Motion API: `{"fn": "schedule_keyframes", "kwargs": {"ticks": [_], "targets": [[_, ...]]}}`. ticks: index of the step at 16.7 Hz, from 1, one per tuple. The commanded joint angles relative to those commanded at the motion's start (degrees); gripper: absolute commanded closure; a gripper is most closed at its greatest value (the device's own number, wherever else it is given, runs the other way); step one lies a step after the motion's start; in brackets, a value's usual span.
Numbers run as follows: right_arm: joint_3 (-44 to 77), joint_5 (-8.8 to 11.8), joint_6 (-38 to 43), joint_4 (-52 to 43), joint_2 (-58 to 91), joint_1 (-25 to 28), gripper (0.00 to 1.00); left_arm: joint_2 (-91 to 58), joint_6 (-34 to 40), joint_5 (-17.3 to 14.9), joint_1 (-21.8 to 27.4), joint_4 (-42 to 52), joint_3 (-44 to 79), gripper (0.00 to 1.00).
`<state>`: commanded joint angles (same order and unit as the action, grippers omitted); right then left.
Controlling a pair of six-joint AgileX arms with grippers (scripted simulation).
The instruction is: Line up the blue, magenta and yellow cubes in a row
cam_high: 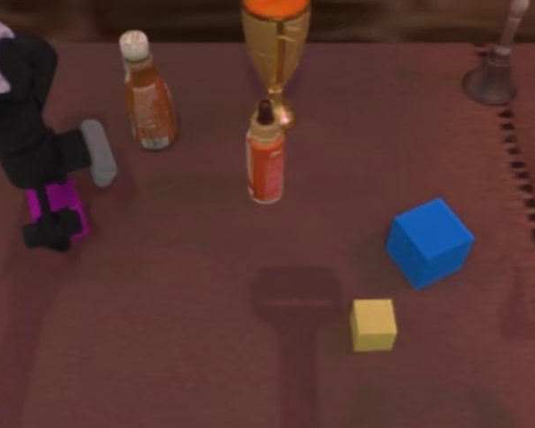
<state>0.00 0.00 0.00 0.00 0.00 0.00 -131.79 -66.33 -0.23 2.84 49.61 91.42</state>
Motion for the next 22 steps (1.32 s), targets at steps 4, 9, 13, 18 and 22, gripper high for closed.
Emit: {"fn": "schedule_keyframes", "kwargs": {"ticks": [4,9,13,18,22], "targets": [[0.0,0.0,0.0,0.0,0.0,0.0,0.00,0.0,0.0,0.0,0.0,-0.1,0.0,0.00],[0.0,0.0,0.0,0.0,0.0,0.0,0.00,0.0,0.0,0.0,0.0,-0.1,0.0,0.38],[0.0,0.0,0.0,0.0,0.0,0.0,0.00,0.0,0.0,0.0,0.0,-0.1,0.0,0.68],[0.0,0.0,0.0,0.0,0.0,0.0,0.00,0.0,0.0,0.0,0.0,-0.1,0.0,1.00],[0.0,0.0,0.0,0.0,0.0,0.0,0.00,0.0,0.0,0.0,0.0,-0.1,0.0,1.00]]}}
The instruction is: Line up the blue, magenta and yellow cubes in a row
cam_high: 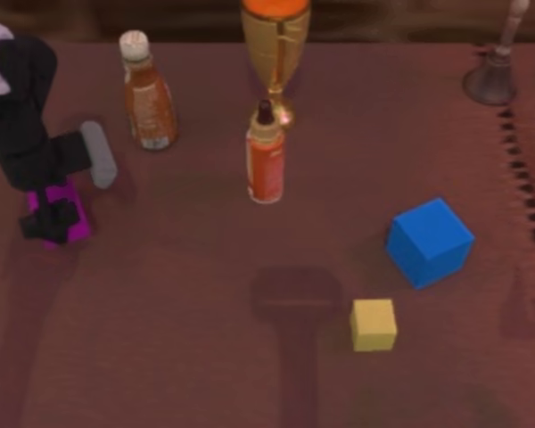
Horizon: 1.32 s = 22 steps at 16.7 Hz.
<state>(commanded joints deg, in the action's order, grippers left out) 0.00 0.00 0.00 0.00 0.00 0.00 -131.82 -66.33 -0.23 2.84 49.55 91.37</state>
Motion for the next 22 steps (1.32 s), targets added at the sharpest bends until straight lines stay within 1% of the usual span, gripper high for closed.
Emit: {"fn": "schedule_keyframes", "kwargs": {"ticks": [3,6,12,18,20,22], "targets": [[0.0,0.0,0.0,0.0,0.0,0.0,0.00,0.0,0.0,0.0,0.0,0.0,0.0,1.00],[0.0,0.0,0.0,0.0,0.0,0.0,0.00,1.7,0.4,-0.4,0.0,2.2,0.8,1.00],[0.0,0.0,0.0,0.0,0.0,0.0,0.00,6.0,0.5,-0.4,-0.9,13.7,7.5,1.00],[0.0,0.0,0.0,0.0,0.0,0.0,0.00,6.4,0.6,-0.4,-0.5,14.3,8.0,1.00],[0.0,0.0,0.0,0.0,0.0,0.0,0.00,6.6,1.7,-0.4,1.5,14.4,8.0,1.00],[0.0,0.0,0.0,0.0,0.0,0.0,0.00,6.9,3.9,-0.4,5.8,14.7,8.0,1.00]]}}
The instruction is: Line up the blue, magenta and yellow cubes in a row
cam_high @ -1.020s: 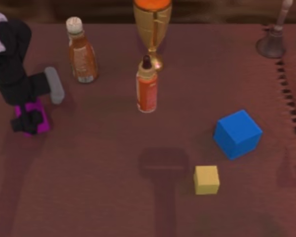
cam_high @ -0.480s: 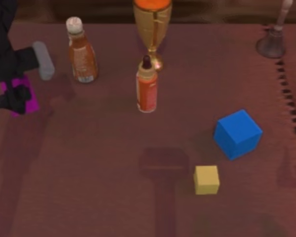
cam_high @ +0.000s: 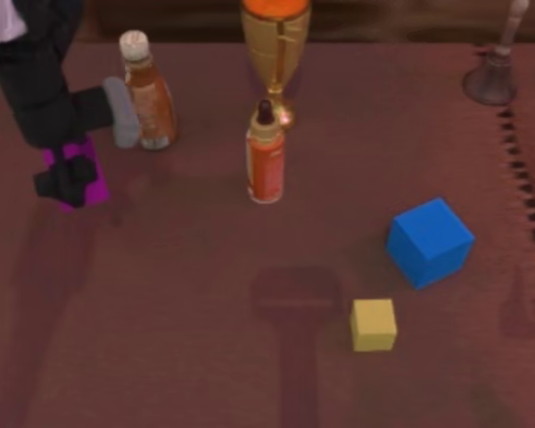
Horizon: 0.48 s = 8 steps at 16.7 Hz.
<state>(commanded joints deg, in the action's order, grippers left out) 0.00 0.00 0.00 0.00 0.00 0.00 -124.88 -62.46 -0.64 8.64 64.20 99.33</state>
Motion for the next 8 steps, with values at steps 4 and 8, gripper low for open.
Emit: {"fn": "schedule_keyframes", "kwargs": {"ticks": [4,8], "targets": [[0.0,0.0,0.0,0.0,0.0,0.0,0.00,1.0,6.5,-0.1,13.3,0.9,-0.7,1.00],[0.0,0.0,0.0,0.0,0.0,0.0,0.00,2.3,13.9,-0.3,28.7,1.8,-1.6,1.00]]}}
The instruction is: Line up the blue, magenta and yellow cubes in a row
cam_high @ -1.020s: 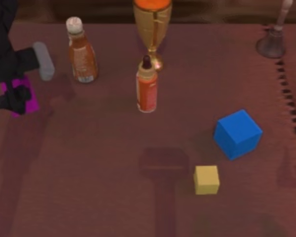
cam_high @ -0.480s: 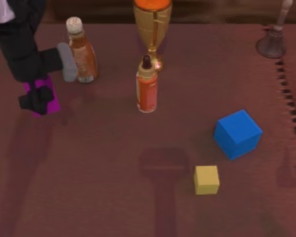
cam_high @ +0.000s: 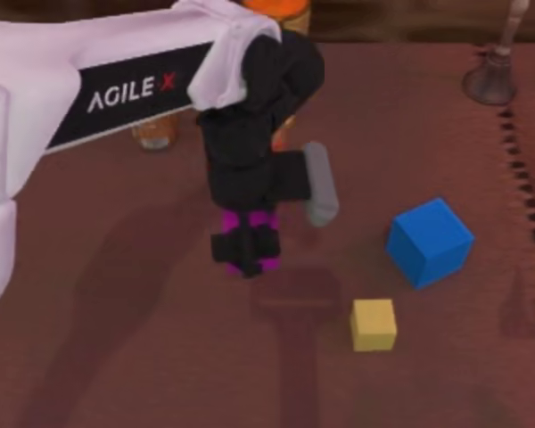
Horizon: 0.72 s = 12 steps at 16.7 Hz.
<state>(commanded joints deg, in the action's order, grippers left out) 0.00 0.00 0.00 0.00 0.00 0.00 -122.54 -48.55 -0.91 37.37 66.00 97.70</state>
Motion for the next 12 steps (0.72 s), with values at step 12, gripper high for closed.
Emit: {"fn": "schedule_keyframes", "kwargs": {"ticks": [12], "targets": [[0.0,0.0,0.0,0.0,0.0,0.0,0.00,1.1,6.3,0.0,10.9,-0.7,-1.2,1.00]]}}
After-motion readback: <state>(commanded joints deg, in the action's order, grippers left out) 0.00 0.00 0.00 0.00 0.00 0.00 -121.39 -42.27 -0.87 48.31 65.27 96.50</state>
